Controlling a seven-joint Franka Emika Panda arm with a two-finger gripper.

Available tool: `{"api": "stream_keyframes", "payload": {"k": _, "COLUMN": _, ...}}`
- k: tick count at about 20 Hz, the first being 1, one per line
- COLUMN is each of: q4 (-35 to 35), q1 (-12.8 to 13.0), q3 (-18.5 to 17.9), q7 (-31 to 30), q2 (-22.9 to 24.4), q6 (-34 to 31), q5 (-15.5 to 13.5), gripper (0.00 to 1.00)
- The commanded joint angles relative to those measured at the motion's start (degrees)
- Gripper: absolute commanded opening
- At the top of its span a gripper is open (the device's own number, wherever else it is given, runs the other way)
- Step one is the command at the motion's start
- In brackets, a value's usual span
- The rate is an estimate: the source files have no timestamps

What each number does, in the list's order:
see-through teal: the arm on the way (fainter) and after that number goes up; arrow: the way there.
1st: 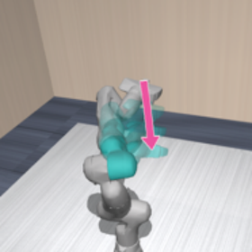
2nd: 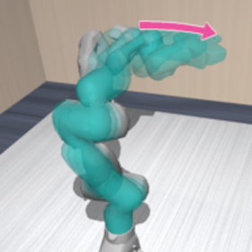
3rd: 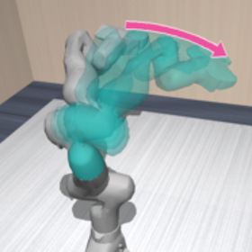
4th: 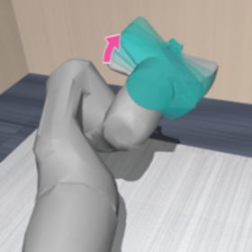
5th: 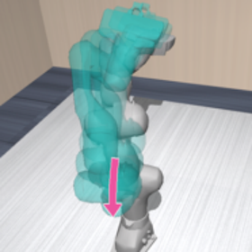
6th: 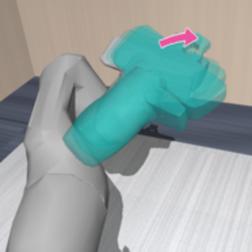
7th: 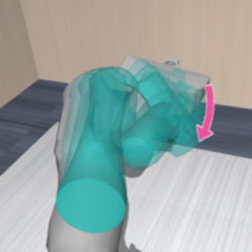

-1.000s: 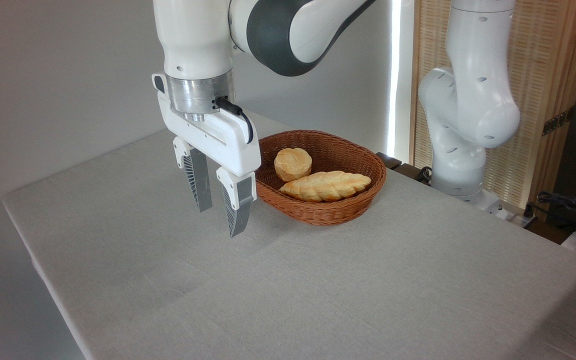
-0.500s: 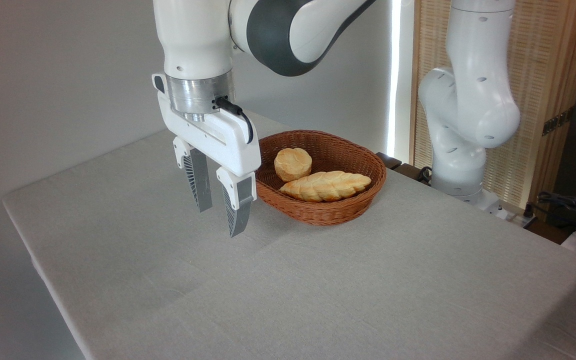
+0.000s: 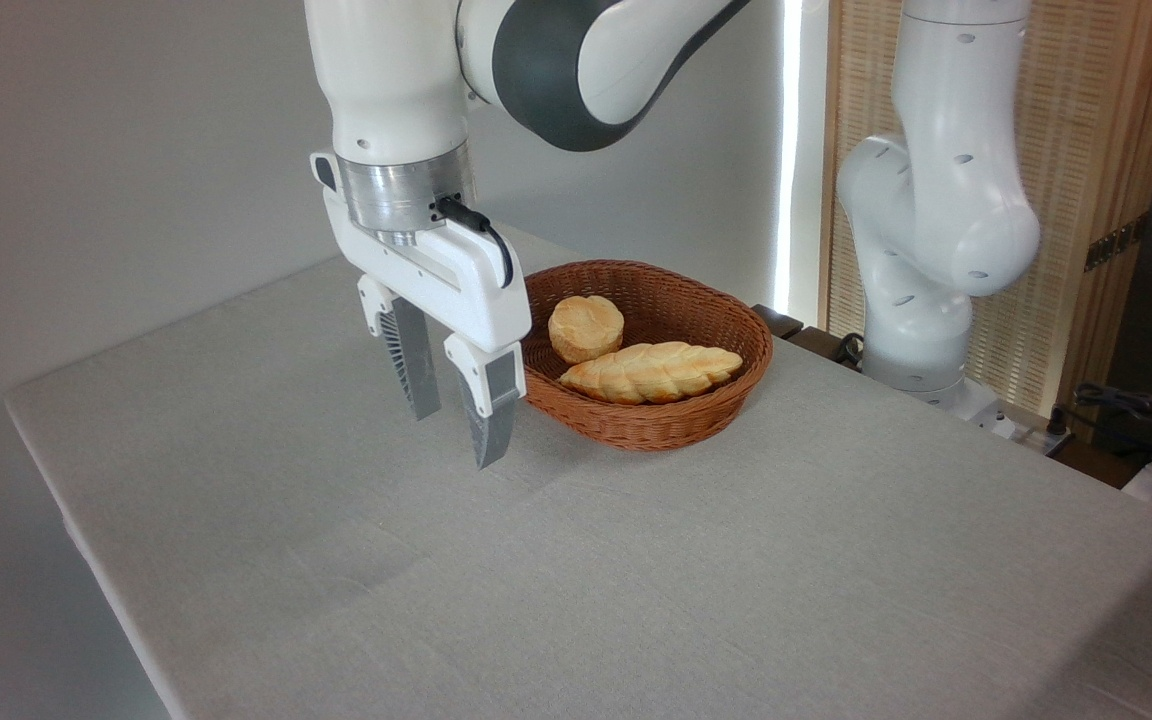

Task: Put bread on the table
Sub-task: 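Raise the gripper and move it over the round bun in the basket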

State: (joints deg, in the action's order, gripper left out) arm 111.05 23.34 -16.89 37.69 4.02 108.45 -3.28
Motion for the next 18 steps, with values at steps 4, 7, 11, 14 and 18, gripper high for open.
{"api": "stream_keyframes", "payload": {"k": 4, "q4": 0.2, "q1": 4.4, "q3": 0.8, "q7": 0.9, "q2": 5.3, "q6": -9.6, "q5": -0.1, "gripper": 1.00}}
{"api": "stream_keyframes", "payload": {"k": 7, "q4": 0.8, "q1": 7.8, "q3": 0.8, "q7": 1.0, "q2": 8.4, "q6": -13.9, "q5": -0.1, "gripper": 1.00}}
{"api": "stream_keyframes", "payload": {"k": 11, "q4": 2.2, "q1": 12.6, "q3": 0.8, "q7": 1.1, "q2": 10.9, "q6": -17.5, "q5": 0.0, "gripper": 1.00}}
{"api": "stream_keyframes", "payload": {"k": 14, "q4": 4.3, "q1": 15.3, "q3": 0.8, "q7": 3.6, "q2": 12.6, "q6": -19.2, "q5": 0.1, "gripper": 1.00}}
{"api": "stream_keyframes", "payload": {"k": 18, "q4": 8.5, "q1": 17.3, "q3": 0.9, "q7": 5.3, "q2": 15.8, "q6": -20.0, "q5": 0.1, "gripper": 1.00}}
